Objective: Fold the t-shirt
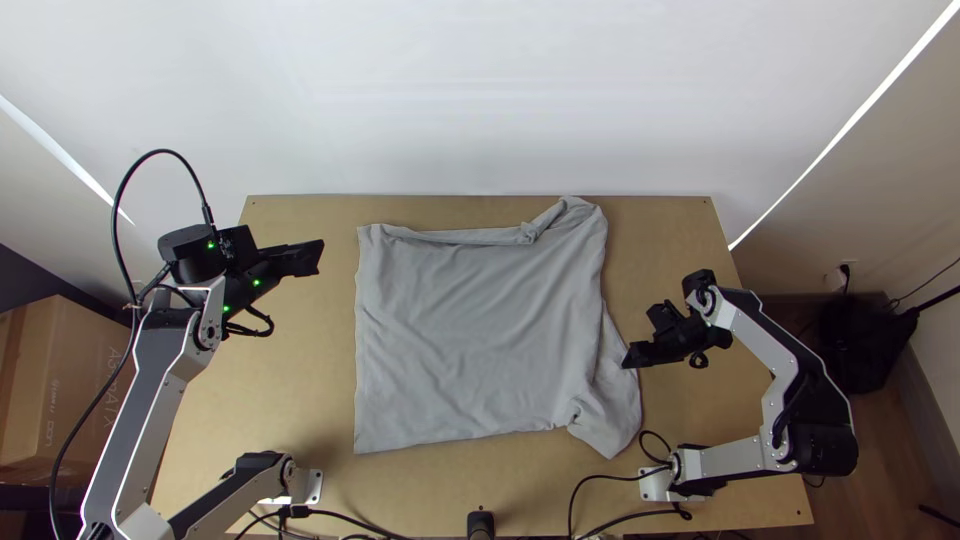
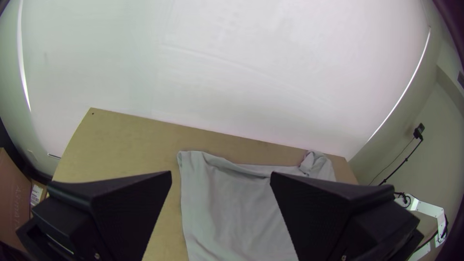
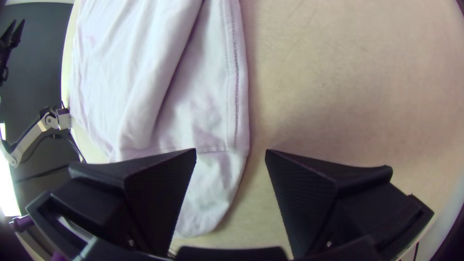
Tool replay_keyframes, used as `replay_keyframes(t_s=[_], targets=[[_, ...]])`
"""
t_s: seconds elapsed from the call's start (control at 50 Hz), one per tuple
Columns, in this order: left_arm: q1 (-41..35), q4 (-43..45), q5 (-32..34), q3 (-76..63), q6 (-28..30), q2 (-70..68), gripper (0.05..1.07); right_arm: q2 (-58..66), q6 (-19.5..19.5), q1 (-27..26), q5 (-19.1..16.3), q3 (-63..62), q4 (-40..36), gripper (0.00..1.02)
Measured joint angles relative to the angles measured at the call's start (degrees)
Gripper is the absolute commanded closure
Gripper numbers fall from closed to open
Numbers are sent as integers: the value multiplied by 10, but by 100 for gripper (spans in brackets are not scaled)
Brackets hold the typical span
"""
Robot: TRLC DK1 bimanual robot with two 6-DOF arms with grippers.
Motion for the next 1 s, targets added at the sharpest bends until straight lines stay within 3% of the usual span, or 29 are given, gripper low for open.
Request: replay_keyframes(t_s=[0.1, 0.28, 0.38, 0.58, 0.84, 1.0], targets=[[0, 0, 0, 0, 0, 0, 10, 1, 7, 15, 0, -6, 5, 44], [1, 0, 0, 0, 0, 0, 10, 4, 14, 30, 0, -12, 24, 76], [2, -4, 0, 0, 5, 0, 10, 5, 14, 35, 0, -17, 33, 100], [0, -87, 0, -10, 76, -9, 10, 10, 14, 30, 0, -19, 40, 100], [-33, -324, 15, -54, 281, -26, 10, 10, 14, 7, 0, -19, 39, 100], [-65, -429, -35, -102, 395, -52, 10, 9, 14, 5, 0, -19, 38, 100]])
